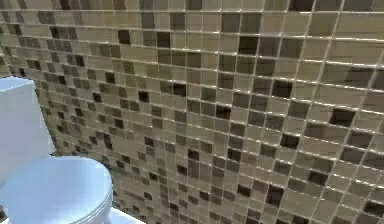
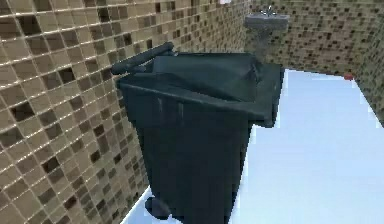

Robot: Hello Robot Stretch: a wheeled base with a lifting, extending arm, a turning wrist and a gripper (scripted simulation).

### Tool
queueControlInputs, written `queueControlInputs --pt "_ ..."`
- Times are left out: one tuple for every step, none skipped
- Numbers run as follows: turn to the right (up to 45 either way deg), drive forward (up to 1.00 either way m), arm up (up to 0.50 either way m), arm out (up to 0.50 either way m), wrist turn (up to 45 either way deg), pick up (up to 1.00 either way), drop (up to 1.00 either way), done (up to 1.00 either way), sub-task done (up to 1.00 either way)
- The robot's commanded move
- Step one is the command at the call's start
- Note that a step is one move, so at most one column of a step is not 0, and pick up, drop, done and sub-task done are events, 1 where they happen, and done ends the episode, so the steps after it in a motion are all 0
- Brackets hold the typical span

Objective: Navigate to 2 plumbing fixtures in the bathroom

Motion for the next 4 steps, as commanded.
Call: queueControlInputs --pt "-45.0 0.0 0.0 0.0 0.0 0.0 0.0 0.0 0.0" --pt "0.0 0.05 0.0 0.0 0.0 0.0 0.0 0.0 0.0" --pt "0.0 0.0 0.0 0.0 0.0 0.0 0.0 0.0 1.0" --pt "45.0 0.0 0.0 0.0 0.0 0.0 0.0 0.0 0.0"
